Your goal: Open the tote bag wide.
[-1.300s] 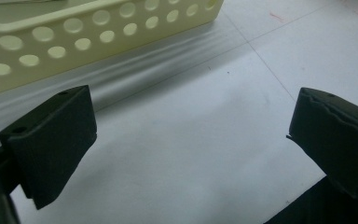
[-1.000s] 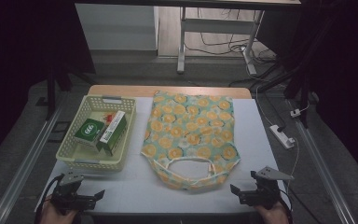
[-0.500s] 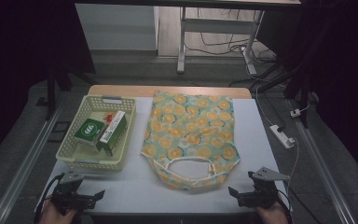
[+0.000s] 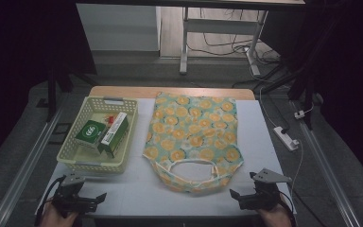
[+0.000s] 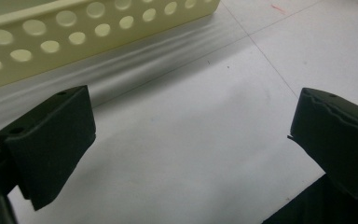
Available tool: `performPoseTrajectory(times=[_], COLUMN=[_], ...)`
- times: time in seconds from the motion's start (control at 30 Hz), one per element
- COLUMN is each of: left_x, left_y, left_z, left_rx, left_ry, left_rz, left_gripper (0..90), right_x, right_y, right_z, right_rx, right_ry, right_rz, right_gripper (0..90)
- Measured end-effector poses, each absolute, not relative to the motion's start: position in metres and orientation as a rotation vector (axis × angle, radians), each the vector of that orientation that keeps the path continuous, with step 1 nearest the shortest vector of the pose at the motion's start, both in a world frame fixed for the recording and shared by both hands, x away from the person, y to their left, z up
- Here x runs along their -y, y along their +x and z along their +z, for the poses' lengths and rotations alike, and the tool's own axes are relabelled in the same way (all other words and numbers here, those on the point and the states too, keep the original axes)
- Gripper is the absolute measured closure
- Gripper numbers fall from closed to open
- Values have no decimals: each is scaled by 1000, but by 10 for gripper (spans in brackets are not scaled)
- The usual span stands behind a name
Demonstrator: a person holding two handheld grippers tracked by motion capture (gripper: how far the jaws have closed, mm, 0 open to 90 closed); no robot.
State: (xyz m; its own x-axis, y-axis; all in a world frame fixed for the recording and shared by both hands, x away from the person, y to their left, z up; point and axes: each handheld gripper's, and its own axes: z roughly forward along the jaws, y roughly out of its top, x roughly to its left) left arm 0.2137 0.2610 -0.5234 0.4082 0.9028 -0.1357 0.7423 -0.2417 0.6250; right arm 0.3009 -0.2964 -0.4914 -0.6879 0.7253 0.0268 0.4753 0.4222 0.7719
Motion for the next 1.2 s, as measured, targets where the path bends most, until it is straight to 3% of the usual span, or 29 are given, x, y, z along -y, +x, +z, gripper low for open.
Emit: performPoseTrajectory(times=[1.2], left_x=[-262], left_y=[214], left_z=[-524], left_rx=[-1381], left_ry=[2048], left_rz=[324], left_gripper=[3], right_x=[243], right_y=[302], right_z=[-484], right_rx=[-2538], right_ry=[823], right_rz=[1158], right_gripper=[0])
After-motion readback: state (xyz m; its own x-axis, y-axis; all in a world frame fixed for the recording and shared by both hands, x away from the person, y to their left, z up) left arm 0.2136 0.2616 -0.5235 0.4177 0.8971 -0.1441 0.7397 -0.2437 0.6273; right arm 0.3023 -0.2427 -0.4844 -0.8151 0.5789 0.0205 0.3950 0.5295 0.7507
